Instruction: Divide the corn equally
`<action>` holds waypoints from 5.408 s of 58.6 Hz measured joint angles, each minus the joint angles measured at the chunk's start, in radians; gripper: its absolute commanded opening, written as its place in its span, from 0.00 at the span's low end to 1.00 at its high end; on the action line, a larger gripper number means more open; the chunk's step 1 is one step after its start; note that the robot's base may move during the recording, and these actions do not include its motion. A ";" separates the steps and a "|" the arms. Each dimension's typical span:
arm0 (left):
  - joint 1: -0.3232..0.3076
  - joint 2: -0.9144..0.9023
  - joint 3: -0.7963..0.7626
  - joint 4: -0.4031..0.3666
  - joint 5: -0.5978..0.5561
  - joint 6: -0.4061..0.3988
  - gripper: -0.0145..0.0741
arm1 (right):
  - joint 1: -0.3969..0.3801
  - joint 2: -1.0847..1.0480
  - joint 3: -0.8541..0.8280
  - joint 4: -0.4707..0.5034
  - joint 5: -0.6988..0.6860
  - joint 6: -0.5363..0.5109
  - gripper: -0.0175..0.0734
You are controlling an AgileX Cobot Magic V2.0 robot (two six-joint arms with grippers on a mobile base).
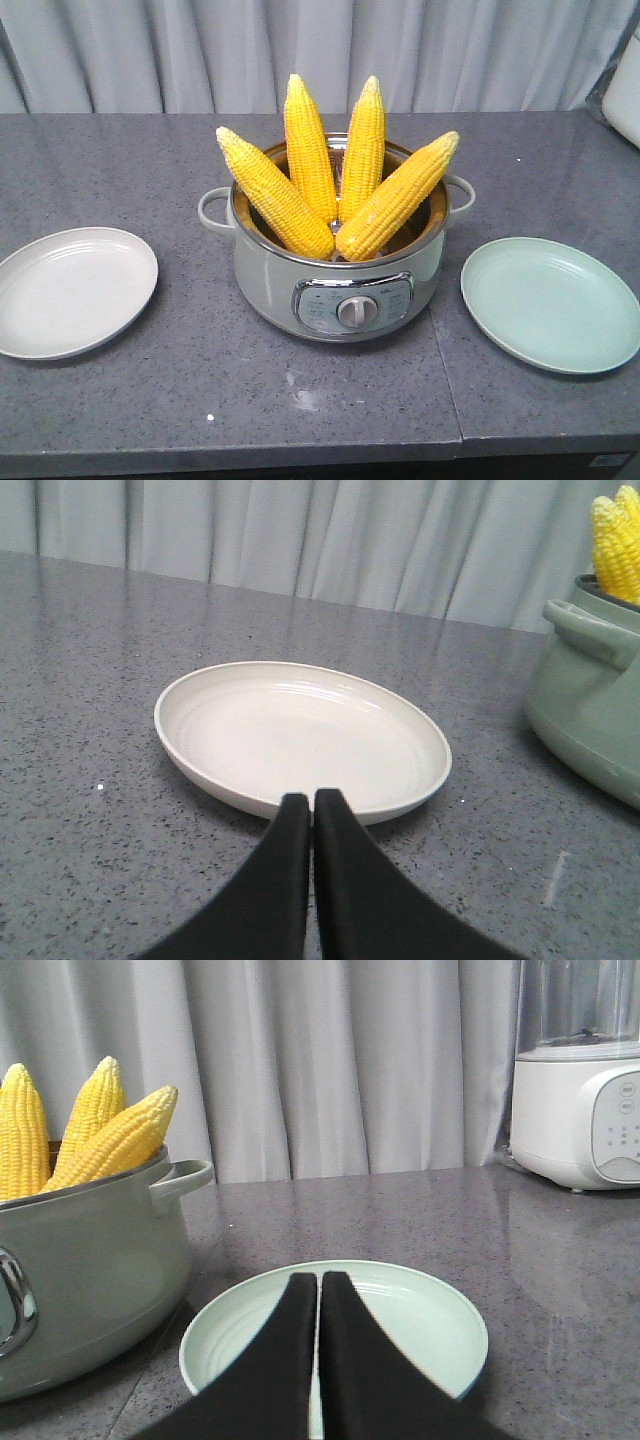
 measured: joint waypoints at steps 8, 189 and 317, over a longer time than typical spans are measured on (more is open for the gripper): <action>0.000 0.000 0.000 0.000 0.000 0.000 0.16 | 0.000 0.000 0.000 0.000 0.000 0.000 0.19; 0.000 0.000 0.000 -0.143 -0.290 -0.437 0.16 | 0.000 0.000 0.000 0.189 -0.126 0.226 0.19; -0.001 0.806 -0.899 -0.265 0.297 0.235 0.66 | 0.000 1.045 -1.024 0.597 0.472 -0.441 0.70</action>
